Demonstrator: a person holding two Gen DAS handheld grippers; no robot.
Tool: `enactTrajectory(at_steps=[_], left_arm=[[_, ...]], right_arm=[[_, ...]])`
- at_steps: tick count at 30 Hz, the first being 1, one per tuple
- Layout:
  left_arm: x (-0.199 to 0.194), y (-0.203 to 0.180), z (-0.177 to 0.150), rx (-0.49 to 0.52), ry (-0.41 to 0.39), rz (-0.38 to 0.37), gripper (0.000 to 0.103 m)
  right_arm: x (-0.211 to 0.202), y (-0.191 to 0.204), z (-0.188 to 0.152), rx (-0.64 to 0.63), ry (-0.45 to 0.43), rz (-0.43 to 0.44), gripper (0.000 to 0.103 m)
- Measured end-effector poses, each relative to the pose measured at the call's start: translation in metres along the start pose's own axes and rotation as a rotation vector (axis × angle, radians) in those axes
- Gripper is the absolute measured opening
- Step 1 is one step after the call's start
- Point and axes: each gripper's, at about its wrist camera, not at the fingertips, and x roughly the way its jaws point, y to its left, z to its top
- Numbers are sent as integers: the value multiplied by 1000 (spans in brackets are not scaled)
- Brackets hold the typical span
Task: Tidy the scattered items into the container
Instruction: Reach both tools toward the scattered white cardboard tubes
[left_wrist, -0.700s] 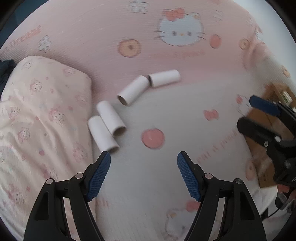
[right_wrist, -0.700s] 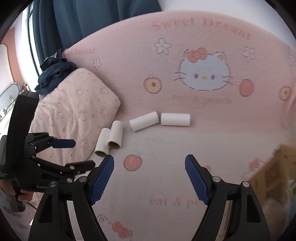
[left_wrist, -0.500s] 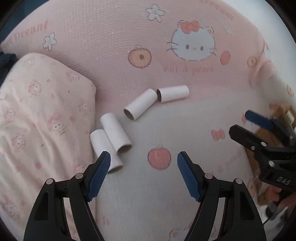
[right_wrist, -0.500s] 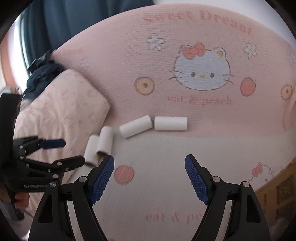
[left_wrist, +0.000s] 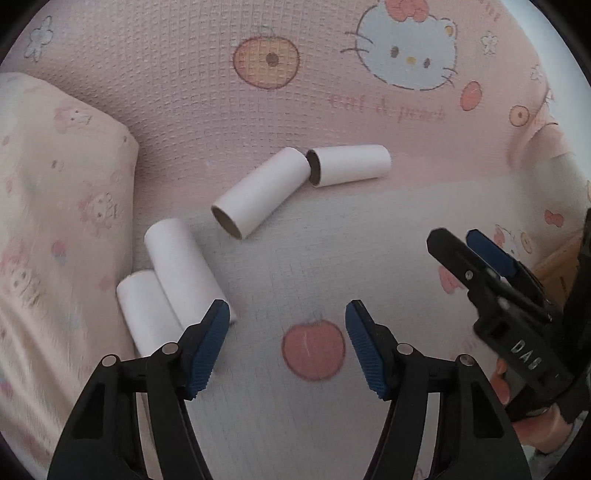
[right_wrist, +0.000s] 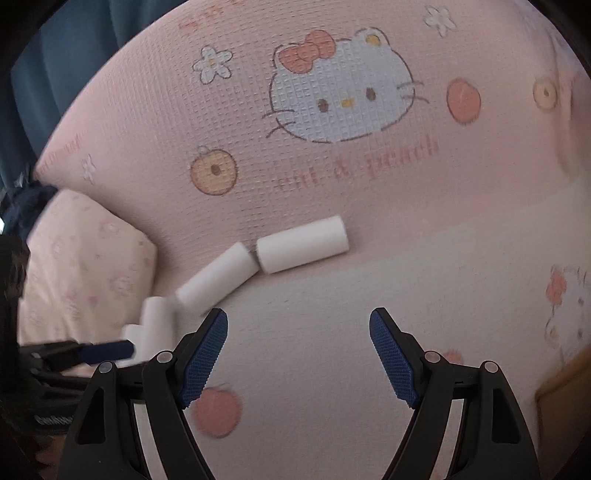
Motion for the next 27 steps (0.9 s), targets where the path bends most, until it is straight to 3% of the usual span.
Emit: enactTrajectory(at_steps=[5,7,9,11,14,19,23,27], left_arm=[[13,8,19,-45,4,-76,69],[20,6,27,-1,-2,-56,67],[23,5,35,40,8,-38,57],[25,5,44,86,-2,9,54],[24,8,55,116,-27,5,54],[40,18,71,59,51,-73,54],[54,11,78,130,44,3,54],[59,6,84,164,59,7,54]], right_arm=[[23,-8,3,18,72,49,78],[34,-12,8,64,118,54,78],[46,-11,15,99,153,28,78],[51,-10,23,117,154,26,78],[60,-5,37,112,152,22,78],[83,-1,56,77,223,54,78],[107,-19,66,212,306,58,78],[116,-26,72,248,348,81,78]])
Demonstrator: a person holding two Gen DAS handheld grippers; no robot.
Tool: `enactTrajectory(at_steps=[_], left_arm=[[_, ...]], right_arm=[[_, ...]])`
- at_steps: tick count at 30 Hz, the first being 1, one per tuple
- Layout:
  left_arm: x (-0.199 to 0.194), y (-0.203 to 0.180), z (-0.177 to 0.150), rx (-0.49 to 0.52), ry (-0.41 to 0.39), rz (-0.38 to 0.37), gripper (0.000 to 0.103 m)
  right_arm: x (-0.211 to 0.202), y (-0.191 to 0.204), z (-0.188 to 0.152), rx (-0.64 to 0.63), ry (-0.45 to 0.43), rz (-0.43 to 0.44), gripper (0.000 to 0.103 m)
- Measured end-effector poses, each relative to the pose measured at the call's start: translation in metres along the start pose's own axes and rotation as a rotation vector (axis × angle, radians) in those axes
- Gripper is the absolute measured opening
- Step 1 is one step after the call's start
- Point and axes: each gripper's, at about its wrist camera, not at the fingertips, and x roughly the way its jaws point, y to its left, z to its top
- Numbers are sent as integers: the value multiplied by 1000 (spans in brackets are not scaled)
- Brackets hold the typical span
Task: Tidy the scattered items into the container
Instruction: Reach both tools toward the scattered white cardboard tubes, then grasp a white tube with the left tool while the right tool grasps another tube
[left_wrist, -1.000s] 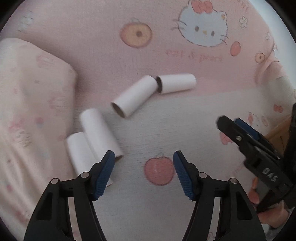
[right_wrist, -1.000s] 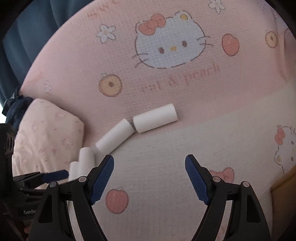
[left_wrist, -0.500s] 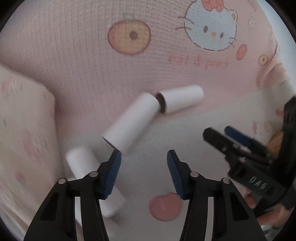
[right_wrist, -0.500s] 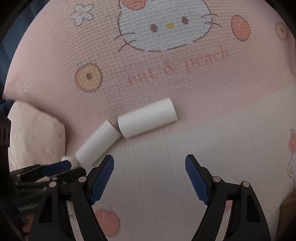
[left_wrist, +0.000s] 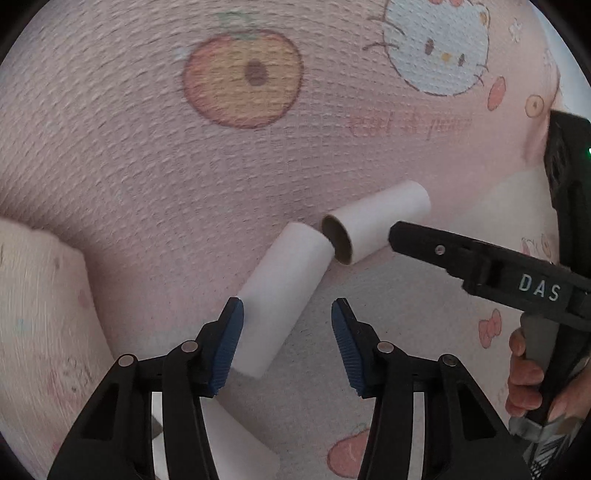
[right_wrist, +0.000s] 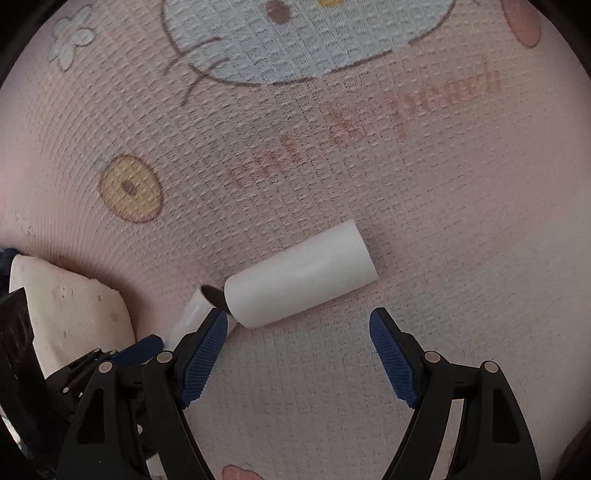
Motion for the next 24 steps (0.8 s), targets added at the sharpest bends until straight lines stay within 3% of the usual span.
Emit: enactTrajectory(at_steps=[4,7,10,13,19,24], left_arm=[[5,0,6,17,39,33,54],[10,1,7,36,100,50,54],[13,2,3,30,150,40,53],[19,7,-4,-16,198,9,47],[13,23,-7,-155,157,-41,47],[8,22,-8,-139,145,-18,47]], right_arm=[[4,-7,9,35,27,20,78],[13,-14,14,102,98,40,78],[21,-24,14,222,147,86,78],[24,-30,15,289,143,79,78],[23,-19,29,262,100,42,78],[32,-14,43,249,140,-7,78]])
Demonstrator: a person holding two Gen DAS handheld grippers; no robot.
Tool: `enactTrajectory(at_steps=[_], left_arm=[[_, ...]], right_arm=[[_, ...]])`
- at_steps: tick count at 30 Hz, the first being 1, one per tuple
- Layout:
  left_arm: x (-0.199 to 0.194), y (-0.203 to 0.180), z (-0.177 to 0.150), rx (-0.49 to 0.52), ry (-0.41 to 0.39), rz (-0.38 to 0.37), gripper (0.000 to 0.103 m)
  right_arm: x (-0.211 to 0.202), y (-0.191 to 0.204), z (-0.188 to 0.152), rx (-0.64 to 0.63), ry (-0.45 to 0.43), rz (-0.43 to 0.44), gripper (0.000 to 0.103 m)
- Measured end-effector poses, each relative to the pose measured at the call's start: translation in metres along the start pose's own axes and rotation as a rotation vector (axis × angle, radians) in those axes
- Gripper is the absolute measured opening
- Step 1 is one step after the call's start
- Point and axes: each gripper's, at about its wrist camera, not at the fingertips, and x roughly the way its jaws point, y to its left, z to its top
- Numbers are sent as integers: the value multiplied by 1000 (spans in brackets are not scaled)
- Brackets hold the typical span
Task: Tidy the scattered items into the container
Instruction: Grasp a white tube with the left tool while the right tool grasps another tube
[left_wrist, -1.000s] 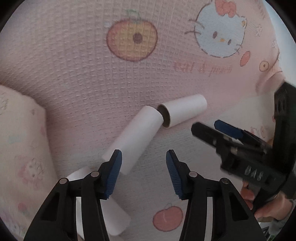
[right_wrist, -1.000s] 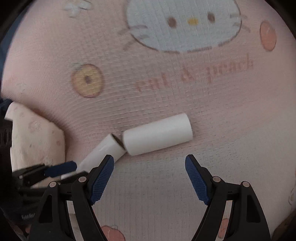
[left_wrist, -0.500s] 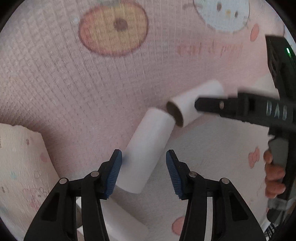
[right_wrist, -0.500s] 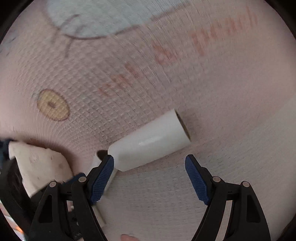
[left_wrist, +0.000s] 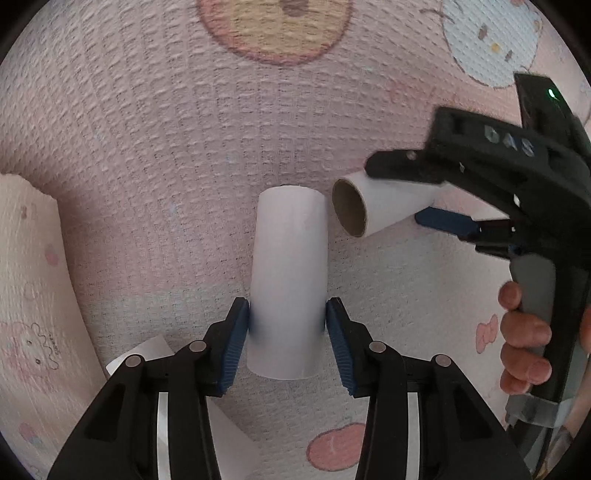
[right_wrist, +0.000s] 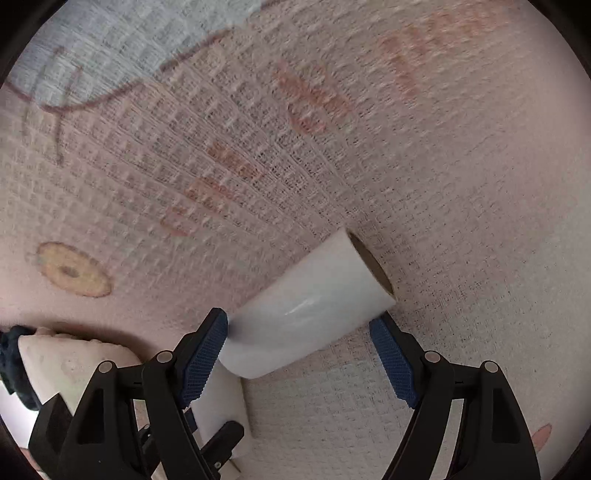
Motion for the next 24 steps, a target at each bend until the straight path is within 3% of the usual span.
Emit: enactTrajectory(at_steps=[7,10,15,18,24], left_arm=[[-9,3,0,-13,-2,-2,47],[-13,7,-2,-24,4,-16,47],[-22,12,-15,-45,5,-30,47],[-28,12,-23,-43,-2,-23,47],[-37,16,-36,-82,5,-71,47]], right_arm=[[-3,9,9,-84,0,-52,78],[-6,17,13,-161,-3,-122,77],[-9,32,5,-318,-6,-252,62],[-18,32,1,-319,-5,-237,50],[-31,26,-10,-358,52,-196,46]])
